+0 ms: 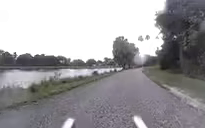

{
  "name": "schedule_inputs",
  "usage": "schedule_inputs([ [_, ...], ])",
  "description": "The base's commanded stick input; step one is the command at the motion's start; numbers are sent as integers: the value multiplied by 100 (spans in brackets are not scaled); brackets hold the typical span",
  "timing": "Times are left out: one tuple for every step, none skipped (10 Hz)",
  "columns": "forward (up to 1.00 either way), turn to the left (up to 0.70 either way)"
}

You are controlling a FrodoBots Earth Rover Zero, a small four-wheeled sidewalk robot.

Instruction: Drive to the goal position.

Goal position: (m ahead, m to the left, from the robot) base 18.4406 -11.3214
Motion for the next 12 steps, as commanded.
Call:
schedule_inputs([
  [85, 0],
  [85, 0],
  [85, 0],
  [85, 0],
  [85, 0],
  [85, 0],
  [85, 0],
  [85, -8],
  [85, -34],
  [85, -34],
  [85, -34],
  [85, -34],
])
